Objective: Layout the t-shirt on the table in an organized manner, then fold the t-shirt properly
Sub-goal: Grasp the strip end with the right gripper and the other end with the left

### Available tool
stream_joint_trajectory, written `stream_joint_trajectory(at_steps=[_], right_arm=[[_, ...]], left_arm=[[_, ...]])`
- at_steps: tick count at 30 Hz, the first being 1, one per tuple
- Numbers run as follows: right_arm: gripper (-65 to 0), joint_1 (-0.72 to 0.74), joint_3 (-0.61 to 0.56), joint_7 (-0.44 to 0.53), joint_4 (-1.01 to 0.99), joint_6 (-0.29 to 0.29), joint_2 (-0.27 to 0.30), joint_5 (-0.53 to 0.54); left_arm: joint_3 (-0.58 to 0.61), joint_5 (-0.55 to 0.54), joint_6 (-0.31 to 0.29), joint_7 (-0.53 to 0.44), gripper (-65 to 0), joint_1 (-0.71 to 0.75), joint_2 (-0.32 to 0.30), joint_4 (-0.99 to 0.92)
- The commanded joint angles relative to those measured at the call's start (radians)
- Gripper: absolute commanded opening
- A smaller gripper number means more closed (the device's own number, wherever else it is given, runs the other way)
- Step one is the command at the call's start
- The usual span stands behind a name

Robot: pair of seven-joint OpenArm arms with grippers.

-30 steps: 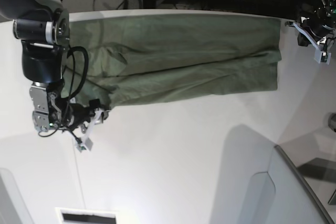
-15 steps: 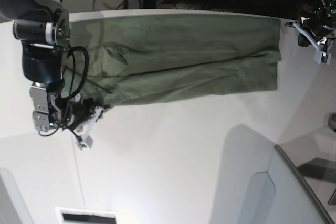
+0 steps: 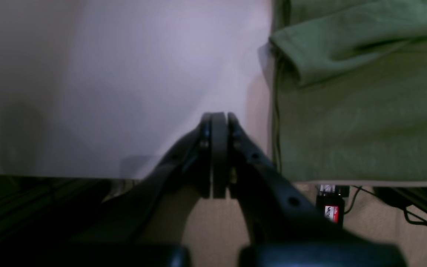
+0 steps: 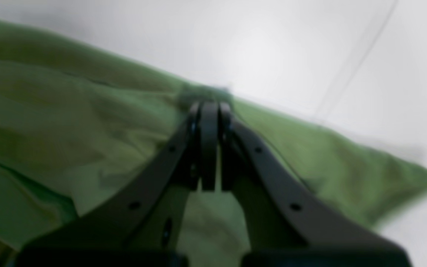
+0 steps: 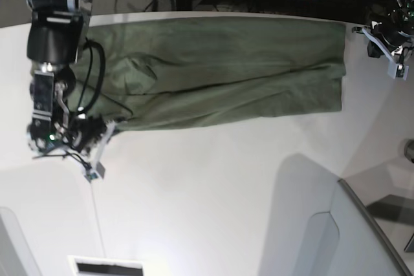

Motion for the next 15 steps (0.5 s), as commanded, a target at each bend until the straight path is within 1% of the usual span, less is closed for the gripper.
stream_joint_trajectory(at_steps=[1,5,7,11,15], right_arm=[[-65.0,-0.009,0.001,-0.016,0.065,0.003,0.005,0.006],[-65.0,-0.131,0.001,-0.122,0.269,0.003,0.005,0.006],[-65.0,-0.189,0.001,-0.151,0.332,0.003,-0.013,0.006],[-65.0,-0.281,0.001,-0.162,0.399,0.003,-0.047,0.006],[-65.0,-0.338,0.001,-0.159,0.41,0.003,-0.071,0.006]], left_arm=[[-0.005,-0.005,-0.001,-0.013,-65.0,0.0,-0.018,0.013],[-0.005,-0.001,-0.001,-0.013,-65.0,-0.011,-0.02,0.013],[-0.005,0.001,-0.001,-0.013,-65.0,-0.026,-0.02,0.001],[-0.005,0.001,-0.001,-0.013,-65.0,-0.058,-0.021,-0.036],[-0.005,0.001,-0.001,-0.013,-65.0,-0.069,-0.021,-0.046]])
